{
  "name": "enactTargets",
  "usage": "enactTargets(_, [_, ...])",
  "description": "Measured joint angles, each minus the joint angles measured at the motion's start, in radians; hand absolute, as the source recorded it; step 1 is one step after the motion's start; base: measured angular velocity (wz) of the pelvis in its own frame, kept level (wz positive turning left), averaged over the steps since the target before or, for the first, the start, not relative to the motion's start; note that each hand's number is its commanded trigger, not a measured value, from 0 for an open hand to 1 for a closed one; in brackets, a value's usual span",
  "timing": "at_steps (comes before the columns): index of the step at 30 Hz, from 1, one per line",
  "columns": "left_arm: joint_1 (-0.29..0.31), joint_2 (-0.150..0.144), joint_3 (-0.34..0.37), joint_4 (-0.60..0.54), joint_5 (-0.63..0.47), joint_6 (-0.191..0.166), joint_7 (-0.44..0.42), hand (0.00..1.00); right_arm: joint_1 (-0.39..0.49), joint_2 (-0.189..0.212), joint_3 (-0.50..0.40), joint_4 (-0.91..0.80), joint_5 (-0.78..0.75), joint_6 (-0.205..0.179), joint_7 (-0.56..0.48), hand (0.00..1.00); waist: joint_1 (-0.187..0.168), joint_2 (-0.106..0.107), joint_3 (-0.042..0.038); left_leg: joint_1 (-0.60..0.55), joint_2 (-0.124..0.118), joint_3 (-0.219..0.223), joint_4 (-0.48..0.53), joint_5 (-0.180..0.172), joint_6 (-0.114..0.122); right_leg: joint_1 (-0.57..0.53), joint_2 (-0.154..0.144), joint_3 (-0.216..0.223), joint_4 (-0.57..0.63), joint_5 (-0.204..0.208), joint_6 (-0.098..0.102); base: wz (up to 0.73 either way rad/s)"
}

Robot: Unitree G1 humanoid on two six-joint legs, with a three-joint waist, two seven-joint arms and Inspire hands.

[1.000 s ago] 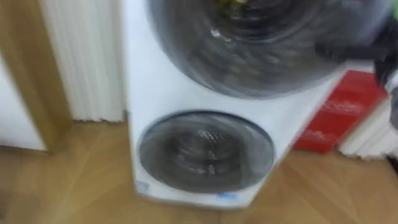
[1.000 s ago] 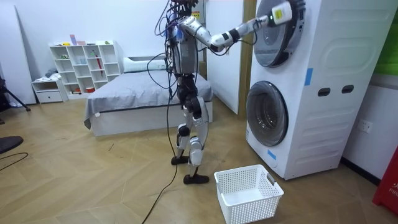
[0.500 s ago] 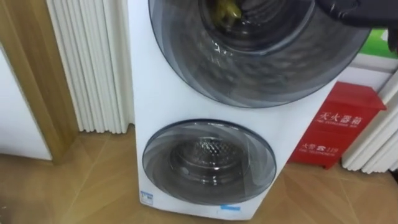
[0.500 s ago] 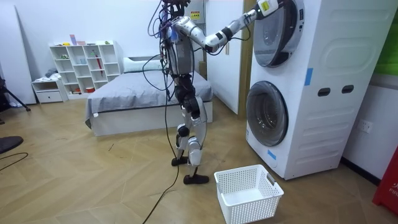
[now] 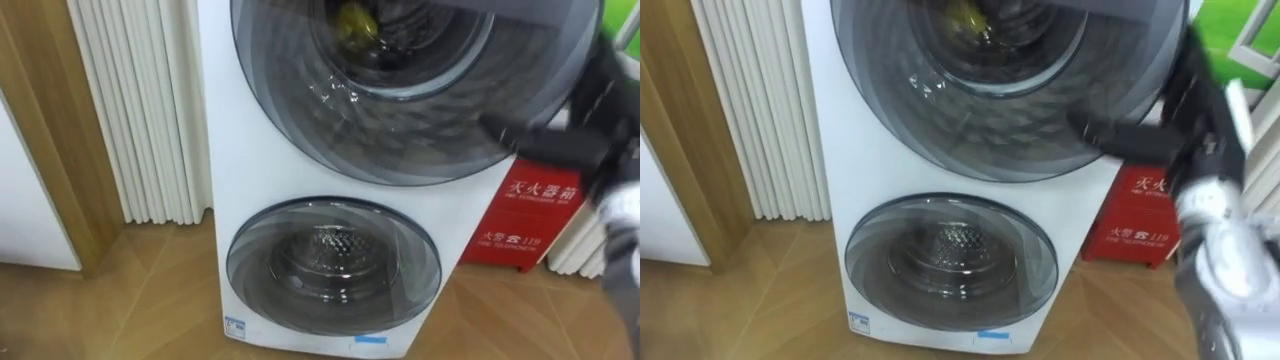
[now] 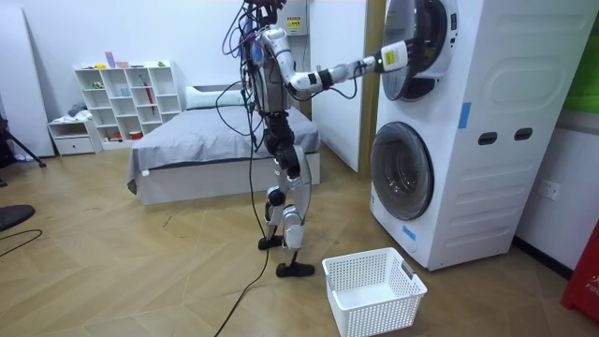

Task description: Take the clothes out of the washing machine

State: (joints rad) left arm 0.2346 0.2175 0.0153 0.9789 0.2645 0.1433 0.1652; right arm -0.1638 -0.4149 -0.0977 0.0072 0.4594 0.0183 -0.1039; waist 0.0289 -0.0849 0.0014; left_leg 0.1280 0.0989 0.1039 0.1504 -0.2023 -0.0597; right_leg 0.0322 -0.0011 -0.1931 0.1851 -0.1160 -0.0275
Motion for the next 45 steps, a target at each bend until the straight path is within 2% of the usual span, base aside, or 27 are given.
enactTargets(4, [-0.001, 0.001, 0.002, 0.0, 0.0, -0.015, -0.002, 0.0, 0.027, 0.024, 0.0, -0.024, 0.007, 0.003, 0.027, 0.0, -0.007, 0.014, -0.0075, 0.0, 0.0, 0.007, 0.0, 0.0, 0.0, -0.004, -0.001, 0.001, 0.0, 0.0, 0.0, -0.03])
enactTargets(8, [0.003, 0.0, 0.001, 0.0, 0.001, -0.037, -0.006, 0.0, 0.029, 0.025, 0.0, -0.035, 0.046, 0.005, 0.049, 0.0, -0.021, 0.015, -0.0079, -0.001, 0.0, 0.01, 0.0, 0.0, 0.0, -0.004, -0.001, 0.001, -0.002, -0.001, 0.002, 0.0])
enactTargets(10, [0.01, 0.0, 0.001, 0.0, 0.001, -0.038, -0.011, 0.0, 0.051, 0.028, -0.001, -0.062, 0.039, 0.005, 0.052, 0.0, -0.022, 0.015, -0.008, 0.0, 0.001, 0.025, 0.0, 0.0, 0.0, -0.004, -0.001, 0.004, -0.002, -0.001, 0.002, -0.04])
enactTargets(12, [0.001, 0.002, 0.002, 0.028, 0.001, -0.041, -0.021, 0.0, 0.077, 0.034, 0.0, -0.101, 0.037, 0.008, 0.065, 0.0, -0.022, 0.015, -0.0081, 0.005, 0.003, 0.061, 0.0, 0.0, 0.0, -0.005, 0.002, 0.017, -0.001, -0.001, 0.002, -0.16])
enactTargets(17, [0.003, 0.006, 0.004, 0.063, -0.022, -0.042, -0.032, 0.0, 0.146, 0.036, -0.001, -0.223, 0.037, 0.029, 0.068, 0.0, -0.025, 0.015, -0.0081, 0.004, 0.004, 0.079, -0.003, 0.0, 0.0, -0.02, 0.005, 0.033, 0.006, -0.001, 0.001, -0.13])
enactTargets(19, [0.002, 0.005, 0.009, 0.066, -0.017, -0.046, -0.04, 0.0, 0.147, 0.036, -0.002, -0.254, 0.042, 0.036, 0.068, 0.0, -0.024, 0.014, -0.0081, 0.005, 0.004, 0.088, -0.005, 0.0, 0.0, -0.032, 0.007, 0.048, 0.017, -0.001, 0.001, -0.16])
enactTargets(23, [0.0, 0.005, 0.021, 0.076, -0.019, -0.087, -0.04, 0.0, 0.142, 0.027, -0.007, -0.343, 0.06, 0.039, 0.059, 0.0, -0.031, 0.009, -0.0073, 0.0, 0.004, 0.1, -0.004, 0.0, 0.0, -0.047, 0.007, 0.059, 0.03, -0.002, 0.0, -0.09])
enactTargets(24, [-0.002, 0.005, 0.021, 0.076, -0.019, -0.094, -0.039, 0.0, 0.137, 0.02, -0.012, -0.373, 0.078, 0.039, 0.061, 0.0, -0.036, 0.005, -0.0064, -0.001, 0.003, 0.1, -0.004, 0.0, 0.0, -0.051, 0.006, 0.06, 0.036, -0.005, 0.0, 0.0])
enactTargets(27, [0.012, 0.005, 0.022, 0.082, -0.018, -0.107, -0.039, 0.0, 0.119, 0.018, -0.03, -0.463, 0.103, 0.038, 0.062, 0.0, -0.053, -0.006, -0.0104, 0.0, 0.006, 0.1, -0.003, 0.0, 0.0, -0.049, 0.008, 0.057, 0.034, -0.006, -0.001, 0.0])
enactTargets(30, [0.013, 0.005, 0.021, 0.101, -0.022, -0.119, -0.039, 0.0, 0.115, 0.018, -0.047, -0.573, 0.083, 0.024, 0.063, 0.0, -0.058, -0.008, -0.0078, 0.003, 0.008, 0.1, -0.003, -0.002, -0.002, -0.044, 0.01, 0.056, 0.029, -0.005, -0.002, 0.0])
enactTargets(38, [0.024, 0.006, 0.023, 0.12, -0.019, -0.124, -0.039, 0.0, 0.059, 0.015, -0.042, -0.667, 0.082, -0.011, 0.135, 0.0, -0.063, -0.008, -0.008, 0.004, 0.01, 0.1, -0.007, -0.003, -0.003, -0.035, 0.013, 0.053, 0.016, -0.003, -0.003, 0.0])
enactTargets(42, [0.024, 0.01, 0.023, 0.124, -0.024, -0.124, -0.039, 0.0, 0.059, -0.02, -0.043, -0.661, 0.091, -0.017, 0.174, 0.0, -0.064, -0.009, -0.0081, 0.006, 0.012, 0.095, -0.006, -0.007, -0.004, -0.024, 0.015, 0.052, 0.004, -0.002, -0.003, 0.04])
enactTargets(45, [0.025, 0.015, 0.023, 0.125, -0.036, -0.124, -0.039, 0.0, 0.059, -0.026, -0.043, -0.65, 0.089, -0.017, 0.203, 0.0, -0.069, -0.01, -0.0074, 0.009, 0.013, 0.088, -0.005, -0.007, -0.004, -0.017, 0.014, 0.048, 0.0, -0.002, -0.003, 0.07])
